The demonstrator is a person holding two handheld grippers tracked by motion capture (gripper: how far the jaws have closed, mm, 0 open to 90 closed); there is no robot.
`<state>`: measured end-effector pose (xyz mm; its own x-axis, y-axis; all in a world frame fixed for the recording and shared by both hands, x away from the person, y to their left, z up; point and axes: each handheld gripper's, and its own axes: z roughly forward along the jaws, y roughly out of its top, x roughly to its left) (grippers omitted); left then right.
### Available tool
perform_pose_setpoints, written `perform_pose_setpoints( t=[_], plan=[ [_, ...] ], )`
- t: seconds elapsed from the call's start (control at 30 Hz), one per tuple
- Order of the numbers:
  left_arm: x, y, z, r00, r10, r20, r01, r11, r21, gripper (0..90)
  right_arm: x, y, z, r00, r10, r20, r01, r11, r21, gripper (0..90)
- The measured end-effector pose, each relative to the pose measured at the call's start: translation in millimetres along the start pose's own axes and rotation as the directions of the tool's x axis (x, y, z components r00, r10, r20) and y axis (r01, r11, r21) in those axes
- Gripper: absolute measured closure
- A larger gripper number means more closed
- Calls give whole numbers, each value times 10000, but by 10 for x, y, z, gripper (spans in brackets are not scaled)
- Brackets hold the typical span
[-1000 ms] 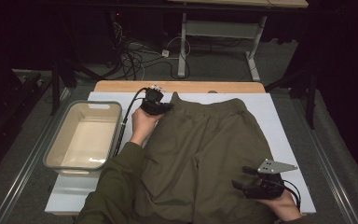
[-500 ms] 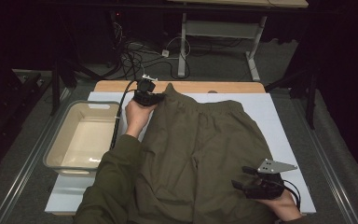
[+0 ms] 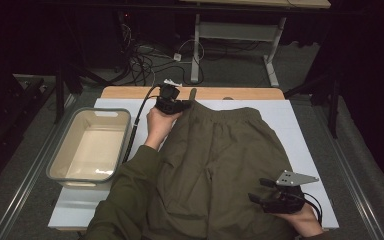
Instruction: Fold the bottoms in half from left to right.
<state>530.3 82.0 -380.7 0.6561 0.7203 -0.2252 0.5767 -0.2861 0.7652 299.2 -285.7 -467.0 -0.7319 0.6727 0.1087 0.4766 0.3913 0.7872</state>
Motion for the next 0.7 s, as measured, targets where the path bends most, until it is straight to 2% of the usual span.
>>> perform_pose_setpoints(
  t=[0.23, 0.37, 0.7],
  plan=[
    [-222, 74, 105, 9978, 284, 593, -280, 9996, -83, 869, 1, -1, 1, 10000, -5, -3, 5, 10000, 5, 273],
    [-328, 120, 163, 9959, 433, 789, -426, 9990, -102, 869, -1, -1, 0, 10000, -2, -9, 2, 10000, -10, 273],
    [-587, 166, 333, 9862, 696, 1500, -690, 9976, -94, 869, 7, 1, 7, 10000, -45, -14, 45, 10000, 23, 273]
  ],
)
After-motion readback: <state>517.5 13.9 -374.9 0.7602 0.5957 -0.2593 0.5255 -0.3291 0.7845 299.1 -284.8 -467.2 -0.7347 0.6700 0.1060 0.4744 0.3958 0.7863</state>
